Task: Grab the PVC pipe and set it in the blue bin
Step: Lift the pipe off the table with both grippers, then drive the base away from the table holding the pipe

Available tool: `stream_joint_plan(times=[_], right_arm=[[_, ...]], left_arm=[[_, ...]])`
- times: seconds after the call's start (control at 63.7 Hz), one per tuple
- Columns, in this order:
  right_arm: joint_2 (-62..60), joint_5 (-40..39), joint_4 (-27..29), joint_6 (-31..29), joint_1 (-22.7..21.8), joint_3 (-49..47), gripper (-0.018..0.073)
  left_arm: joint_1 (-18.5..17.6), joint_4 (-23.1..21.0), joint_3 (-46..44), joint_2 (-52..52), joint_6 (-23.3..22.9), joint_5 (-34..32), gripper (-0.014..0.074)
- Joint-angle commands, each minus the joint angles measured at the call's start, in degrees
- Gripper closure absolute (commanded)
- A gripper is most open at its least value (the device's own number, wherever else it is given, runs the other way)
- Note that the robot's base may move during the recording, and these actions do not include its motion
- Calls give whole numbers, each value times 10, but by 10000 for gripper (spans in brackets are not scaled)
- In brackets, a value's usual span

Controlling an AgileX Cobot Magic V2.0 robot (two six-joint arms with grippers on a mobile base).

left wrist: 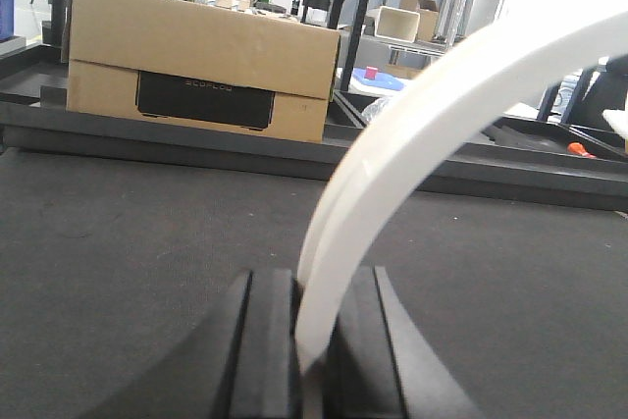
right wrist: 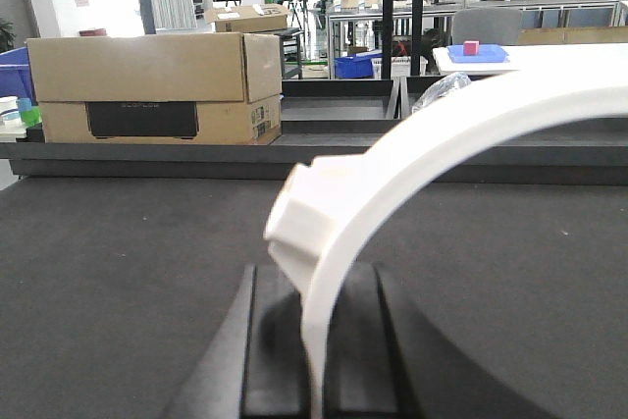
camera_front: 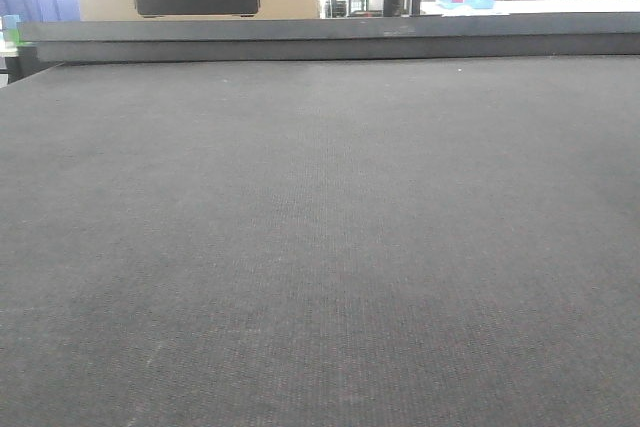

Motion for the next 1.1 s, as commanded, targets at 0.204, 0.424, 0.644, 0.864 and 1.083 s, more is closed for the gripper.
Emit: stream_joint_plan(times=[0.204,0.424,0.644,0.864,1.083], right_arm=[[-3,-17,-1,-6,1,0,727],[-3,-17,-1,-6,1,0,727],[-3,-17,-1,-6,1,0,727],[-3,-17,-1,-6,1,0,727],[-3,-17,-1,-6,1,0,727]], left_arm=[[0,0,-1,-4,-3,-15,708],[0,0,-1,-4,-3,-15,708],[0,0,-1,-4,-3,-15,708],[0,0,-1,-4,-3,-15,708],[0,0,-1,-4,-3,-15,708]])
